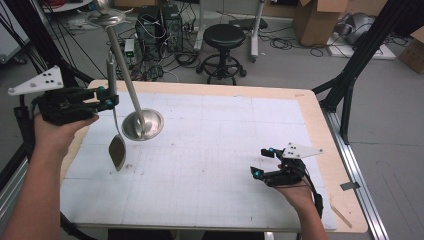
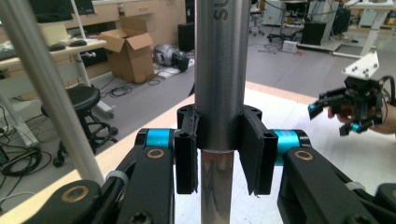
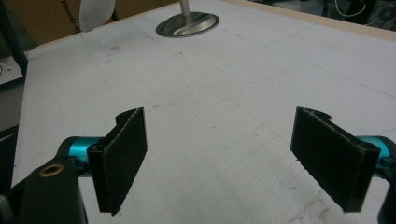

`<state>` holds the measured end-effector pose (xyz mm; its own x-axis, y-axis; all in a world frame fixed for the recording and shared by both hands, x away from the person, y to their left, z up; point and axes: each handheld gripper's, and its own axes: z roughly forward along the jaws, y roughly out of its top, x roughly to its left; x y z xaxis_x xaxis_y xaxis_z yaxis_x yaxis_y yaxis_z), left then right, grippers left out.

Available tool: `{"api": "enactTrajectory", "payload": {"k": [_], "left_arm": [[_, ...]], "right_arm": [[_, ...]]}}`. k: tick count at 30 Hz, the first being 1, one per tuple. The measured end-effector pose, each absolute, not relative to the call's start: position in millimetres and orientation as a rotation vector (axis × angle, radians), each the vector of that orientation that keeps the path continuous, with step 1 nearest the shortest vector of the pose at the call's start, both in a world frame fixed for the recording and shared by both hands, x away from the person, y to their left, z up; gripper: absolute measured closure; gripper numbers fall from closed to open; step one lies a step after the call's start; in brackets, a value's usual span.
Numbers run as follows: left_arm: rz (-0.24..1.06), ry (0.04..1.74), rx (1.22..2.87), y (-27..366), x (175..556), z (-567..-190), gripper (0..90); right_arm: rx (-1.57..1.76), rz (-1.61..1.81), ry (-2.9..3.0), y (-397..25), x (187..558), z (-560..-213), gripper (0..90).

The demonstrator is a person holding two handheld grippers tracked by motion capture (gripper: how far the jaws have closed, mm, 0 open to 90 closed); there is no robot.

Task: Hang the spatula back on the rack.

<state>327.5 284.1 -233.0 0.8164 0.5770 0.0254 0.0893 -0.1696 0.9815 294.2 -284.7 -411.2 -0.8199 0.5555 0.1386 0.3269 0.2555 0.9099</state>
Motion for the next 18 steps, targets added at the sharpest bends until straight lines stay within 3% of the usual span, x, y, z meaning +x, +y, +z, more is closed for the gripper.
{"api": "enactTrajectory", "payload": {"k": [18], "left_arm": [[0.563, 0.664, 1.681, 329, 335, -200, 69.1]], "right_arm": [[0.824, 1.585, 2.322, -284, 294, -412, 17.9]]}}
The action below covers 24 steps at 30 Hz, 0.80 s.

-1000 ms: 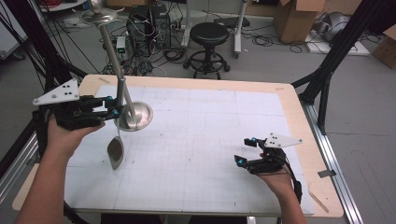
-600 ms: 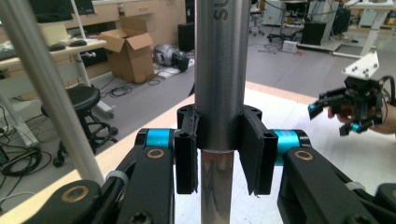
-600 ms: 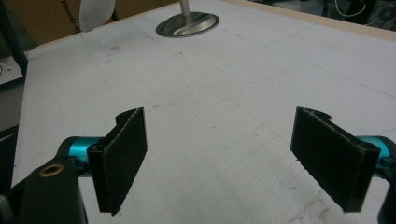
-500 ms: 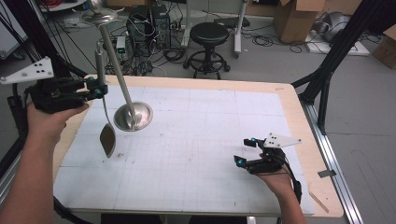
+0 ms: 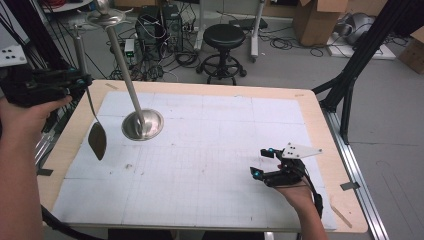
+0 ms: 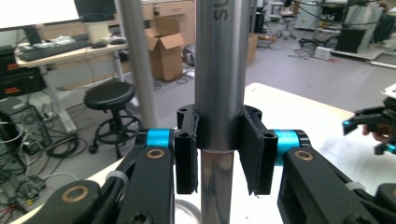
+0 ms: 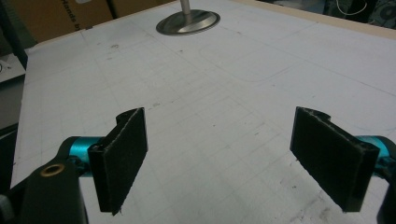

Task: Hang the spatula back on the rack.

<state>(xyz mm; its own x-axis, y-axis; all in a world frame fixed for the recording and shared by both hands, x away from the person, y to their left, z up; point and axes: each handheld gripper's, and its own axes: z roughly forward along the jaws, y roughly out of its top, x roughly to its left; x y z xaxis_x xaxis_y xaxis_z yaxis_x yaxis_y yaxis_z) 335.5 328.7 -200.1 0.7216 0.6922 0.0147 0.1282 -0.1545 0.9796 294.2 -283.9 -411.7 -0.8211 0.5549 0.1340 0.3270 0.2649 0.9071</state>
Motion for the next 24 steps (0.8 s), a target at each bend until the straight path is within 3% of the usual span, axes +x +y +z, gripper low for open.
{"api": "enactTrajectory", "payload": {"k": [24], "left_arm": [[0.599, 0.811, 1.715, 342, 369, -207, 69.1]], "right_arm": [[0.829, 1.6, 2.306, -286, 294, -411, 18.0]]}}
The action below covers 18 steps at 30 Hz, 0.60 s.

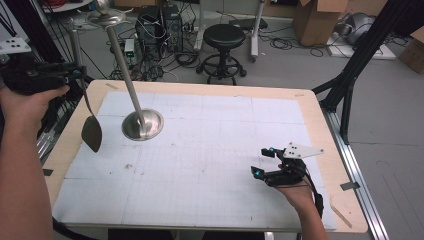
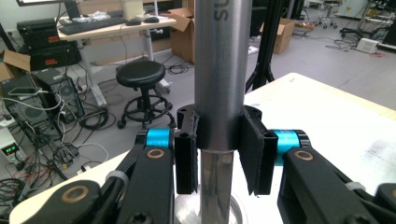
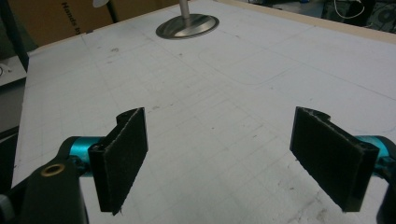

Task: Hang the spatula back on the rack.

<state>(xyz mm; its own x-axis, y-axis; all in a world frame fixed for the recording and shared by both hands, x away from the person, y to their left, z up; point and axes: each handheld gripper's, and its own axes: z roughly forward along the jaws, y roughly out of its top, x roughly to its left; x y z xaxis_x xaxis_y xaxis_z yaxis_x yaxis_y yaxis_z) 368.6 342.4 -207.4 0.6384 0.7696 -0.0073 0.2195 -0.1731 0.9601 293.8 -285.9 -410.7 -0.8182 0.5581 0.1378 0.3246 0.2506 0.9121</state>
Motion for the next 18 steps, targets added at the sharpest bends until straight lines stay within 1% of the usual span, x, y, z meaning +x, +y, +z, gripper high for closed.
{"api": "enactTrajectory", "payload": {"k": [18], "left_arm": [[0.576, 0.819, 1.74, 333, 378, -220, 68.9]], "right_arm": [[0.816, 1.592, 2.317, -285, 294, -412, 18.1]]}}
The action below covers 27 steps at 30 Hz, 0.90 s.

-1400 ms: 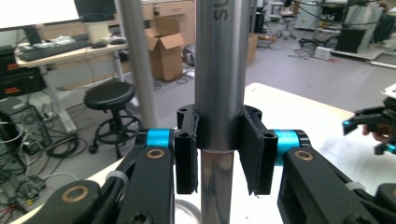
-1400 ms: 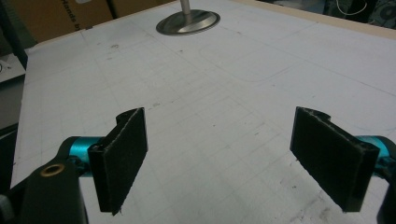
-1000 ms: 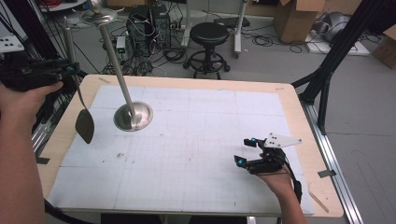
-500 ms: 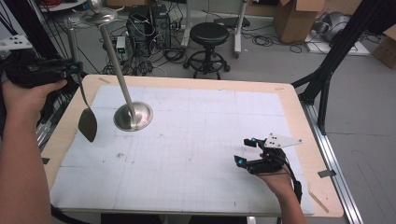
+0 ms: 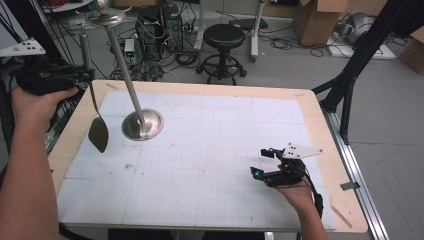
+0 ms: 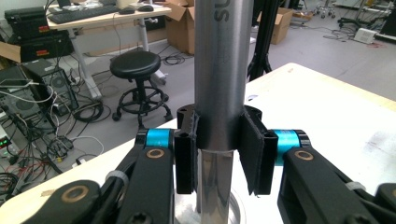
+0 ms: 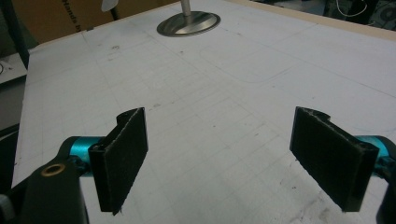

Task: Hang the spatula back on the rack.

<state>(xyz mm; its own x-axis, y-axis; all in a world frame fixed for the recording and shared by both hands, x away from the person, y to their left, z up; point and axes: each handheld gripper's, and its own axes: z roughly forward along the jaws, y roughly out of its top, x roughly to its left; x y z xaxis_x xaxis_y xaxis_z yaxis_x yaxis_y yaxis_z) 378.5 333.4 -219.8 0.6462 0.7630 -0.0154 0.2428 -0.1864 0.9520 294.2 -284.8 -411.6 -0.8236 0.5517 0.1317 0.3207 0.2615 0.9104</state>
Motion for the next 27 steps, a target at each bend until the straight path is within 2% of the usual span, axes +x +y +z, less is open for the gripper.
{"api": "enactTrajectory", "payload": {"k": [9, 13, 19, 27], "left_arm": [[0.551, 0.833, 1.704, 333, 382, -225, 66.9], [0.556, 0.875, 1.702, 336, 382, -225, 53.8], [0.535, 0.872, 1.714, 342, 373, -223, 43.1], [0.469, 0.755, 1.792, 328, 352, -229, 27.3]], "right_arm": [[0.817, 1.586, 2.319, -284, 293, -411, 18.1], [0.821, 1.589, 2.321, -284, 293, -412, 18.1], [0.814, 1.589, 2.323, -283, 294, -412, 18.1], [0.822, 1.591, 2.321, -283, 292, -411, 18.1]]}}
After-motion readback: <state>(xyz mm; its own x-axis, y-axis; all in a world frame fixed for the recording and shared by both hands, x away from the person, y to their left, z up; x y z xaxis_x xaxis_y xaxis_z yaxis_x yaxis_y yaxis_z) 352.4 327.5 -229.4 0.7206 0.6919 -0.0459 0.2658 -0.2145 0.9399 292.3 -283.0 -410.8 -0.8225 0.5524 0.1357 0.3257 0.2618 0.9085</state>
